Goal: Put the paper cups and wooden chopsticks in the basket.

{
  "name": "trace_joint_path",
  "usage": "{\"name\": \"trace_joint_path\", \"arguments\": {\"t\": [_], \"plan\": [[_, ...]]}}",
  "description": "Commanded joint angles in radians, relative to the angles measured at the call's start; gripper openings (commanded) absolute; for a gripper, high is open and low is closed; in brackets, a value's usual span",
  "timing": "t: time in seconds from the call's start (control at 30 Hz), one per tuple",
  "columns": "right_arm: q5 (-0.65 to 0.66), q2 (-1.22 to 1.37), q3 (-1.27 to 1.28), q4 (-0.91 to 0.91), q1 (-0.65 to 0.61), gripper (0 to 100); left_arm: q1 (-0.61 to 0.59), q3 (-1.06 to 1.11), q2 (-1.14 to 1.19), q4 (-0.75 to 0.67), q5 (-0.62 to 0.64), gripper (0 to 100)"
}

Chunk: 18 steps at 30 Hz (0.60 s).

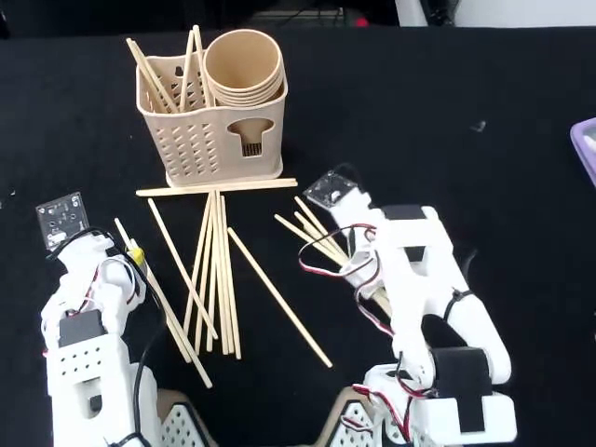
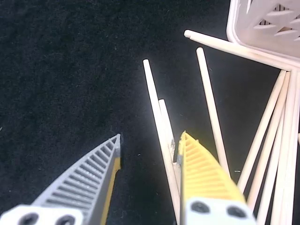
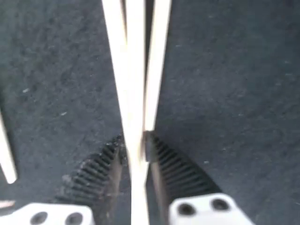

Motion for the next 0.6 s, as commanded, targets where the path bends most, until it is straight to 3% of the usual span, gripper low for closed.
{"name": "trace_joint_path", "arguments": {"t": [0.0, 0.57], "plan": [[0.009, -0.051, -0.01, 0.052, -0.043, 15.9, -0.007, -0.01, -0.012, -0.017, 0.009, 20], [-0.074, -0.044, -0.002, -0.003, -0.14, 12.1, -0.007, -0.01, -0.012, -0.017, 0.009, 20]]}}
